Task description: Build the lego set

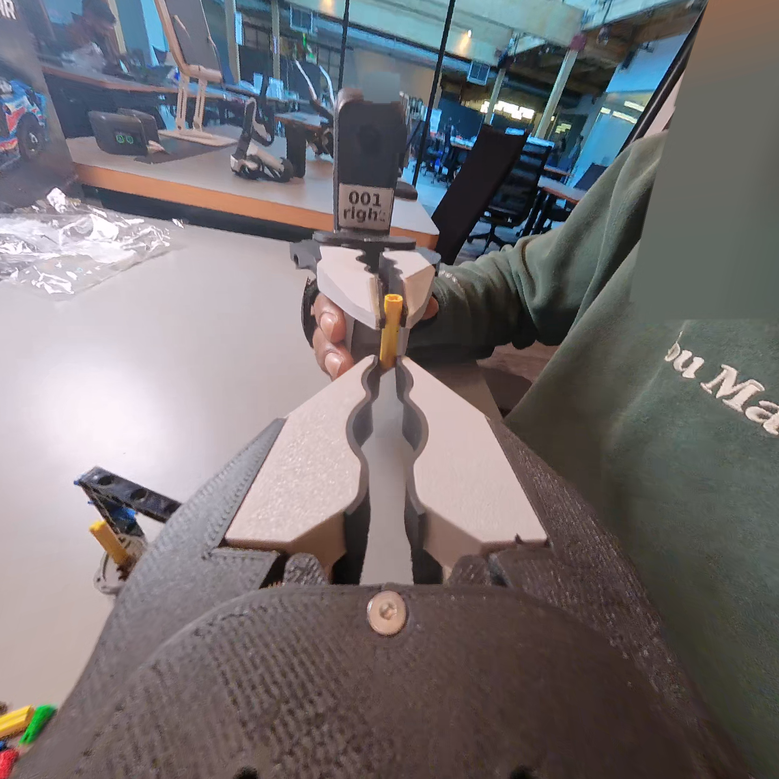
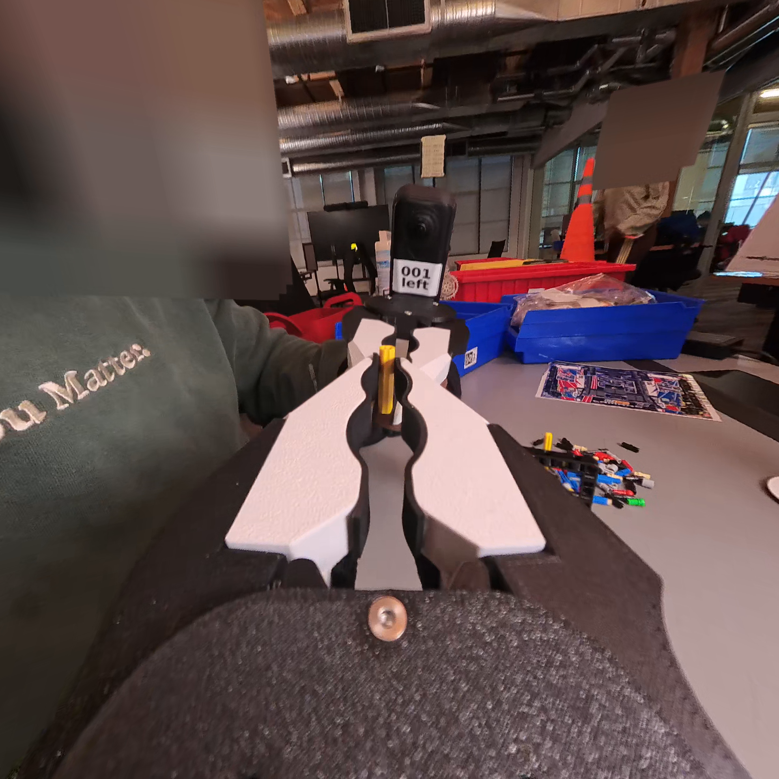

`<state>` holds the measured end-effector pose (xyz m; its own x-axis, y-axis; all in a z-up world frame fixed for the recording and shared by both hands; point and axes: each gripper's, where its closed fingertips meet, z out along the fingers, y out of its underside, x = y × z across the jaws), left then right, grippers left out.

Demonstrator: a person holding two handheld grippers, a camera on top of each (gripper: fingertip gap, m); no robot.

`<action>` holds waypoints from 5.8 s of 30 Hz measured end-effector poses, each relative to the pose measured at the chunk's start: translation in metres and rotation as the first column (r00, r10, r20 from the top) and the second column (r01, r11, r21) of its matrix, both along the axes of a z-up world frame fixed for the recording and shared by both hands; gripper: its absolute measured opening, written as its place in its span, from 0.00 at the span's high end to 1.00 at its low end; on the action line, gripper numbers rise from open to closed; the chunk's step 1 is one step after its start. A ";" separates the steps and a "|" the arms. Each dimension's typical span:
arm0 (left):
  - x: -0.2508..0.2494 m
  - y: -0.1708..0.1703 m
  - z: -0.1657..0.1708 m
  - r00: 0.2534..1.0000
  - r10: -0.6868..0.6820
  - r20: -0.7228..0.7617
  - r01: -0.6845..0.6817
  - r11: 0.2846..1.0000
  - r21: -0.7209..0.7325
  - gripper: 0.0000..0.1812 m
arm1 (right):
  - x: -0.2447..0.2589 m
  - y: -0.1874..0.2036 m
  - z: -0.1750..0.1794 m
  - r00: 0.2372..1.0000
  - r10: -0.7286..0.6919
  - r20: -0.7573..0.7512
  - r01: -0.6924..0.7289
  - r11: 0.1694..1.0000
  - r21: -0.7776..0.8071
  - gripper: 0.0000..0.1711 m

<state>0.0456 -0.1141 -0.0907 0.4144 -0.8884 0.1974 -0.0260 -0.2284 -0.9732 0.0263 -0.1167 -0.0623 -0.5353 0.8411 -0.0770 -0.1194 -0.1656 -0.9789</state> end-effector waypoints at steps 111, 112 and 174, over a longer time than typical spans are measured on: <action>-0.092 0.062 -0.119 0.760 0.436 -0.482 -0.516 0.856 -0.038 0.75 | -0.078 0.067 -0.113 0.703 -0.451 0.550 0.185 0.863 0.470 0.97; -0.092 0.062 -0.119 0.759 0.437 -0.483 -0.517 0.855 -0.038 0.75 | -0.078 0.067 -0.114 0.704 -0.449 0.550 0.183 0.863 0.471 0.97; -0.089 0.061 -0.124 0.746 0.429 -0.509 -0.511 0.859 -0.025 0.73 | -0.077 0.059 -0.122 0.759 -0.321 0.566 -0.008 0.865 0.502 0.97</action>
